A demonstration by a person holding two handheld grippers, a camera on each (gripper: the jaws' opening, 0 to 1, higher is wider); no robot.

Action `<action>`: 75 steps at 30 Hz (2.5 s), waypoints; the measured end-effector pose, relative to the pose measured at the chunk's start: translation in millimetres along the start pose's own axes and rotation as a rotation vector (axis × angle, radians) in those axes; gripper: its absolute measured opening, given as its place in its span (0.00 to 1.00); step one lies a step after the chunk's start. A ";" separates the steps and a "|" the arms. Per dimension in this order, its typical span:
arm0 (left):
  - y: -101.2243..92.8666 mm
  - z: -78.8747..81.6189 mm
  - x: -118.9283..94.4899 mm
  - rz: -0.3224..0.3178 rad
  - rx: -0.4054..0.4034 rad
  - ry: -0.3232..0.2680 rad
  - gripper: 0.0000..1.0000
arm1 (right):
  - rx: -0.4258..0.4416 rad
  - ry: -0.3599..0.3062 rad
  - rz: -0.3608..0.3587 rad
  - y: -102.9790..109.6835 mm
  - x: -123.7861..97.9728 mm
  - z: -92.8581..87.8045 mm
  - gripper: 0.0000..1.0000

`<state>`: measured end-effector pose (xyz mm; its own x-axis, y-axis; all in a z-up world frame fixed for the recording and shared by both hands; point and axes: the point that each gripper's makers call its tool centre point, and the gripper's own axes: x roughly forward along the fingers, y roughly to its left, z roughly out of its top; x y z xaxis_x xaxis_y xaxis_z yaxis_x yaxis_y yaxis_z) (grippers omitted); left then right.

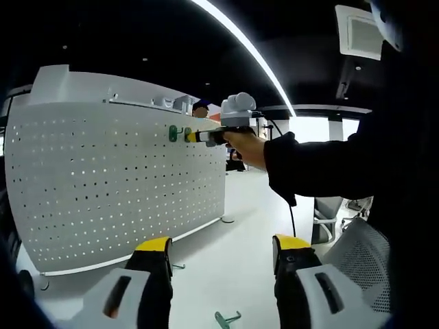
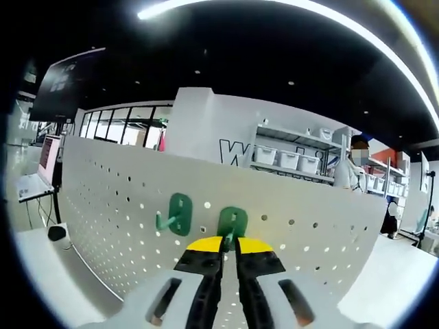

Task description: Insert the hook assembly into the mounting plate slot until the hook locks in place.

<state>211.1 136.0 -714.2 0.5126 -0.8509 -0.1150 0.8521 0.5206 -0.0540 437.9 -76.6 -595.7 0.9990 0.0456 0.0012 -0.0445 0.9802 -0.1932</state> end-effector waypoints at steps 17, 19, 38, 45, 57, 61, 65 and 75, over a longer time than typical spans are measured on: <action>-1.3 -1.1 0.3 0.000 0.015 0.008 0.60 | 0.014 -0.003 -0.011 -10.3 -42.1 -9.6 0.07; -0.6 -0.9 -0.3 0.004 0.017 0.007 0.59 | 0.014 -0.002 -0.008 -10.0 -48.2 -11.9 0.08; -2.2 -12.2 3.1 0.006 0.040 0.056 0.57 | 0.085 0.019 0.026 13.9 -121.0 -45.3 0.08; -5.5 -20.1 5.1 0.000 0.057 0.090 0.56 | 0.090 0.064 0.079 43.0 -138.7 -73.6 0.08; -4.2 -50.4 8.0 0.017 0.084 0.229 0.46 | 0.066 0.045 0.142 71.6 -157.4 -72.5 0.08; -4.6 -68.2 7.9 0.017 0.073 0.319 0.44 | 0.068 0.038 0.142 72.1 -160.2 -72.0 0.08; -6.5 -80.8 10.7 0.011 0.085 0.387 0.39 | 0.068 0.029 0.147 75.7 -165.3 -69.8 0.08; -1.4 -111.5 17.5 -0.012 0.134 0.540 0.33 | 0.047 0.005 0.150 77.5 -170.3 -67.2 0.08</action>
<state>207.0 128.2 -826.8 0.4059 -0.6812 -0.6093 0.8816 0.4676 0.0646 265.0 -21.4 -676.8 0.9811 0.1912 -0.0288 -0.1933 0.9704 -0.1450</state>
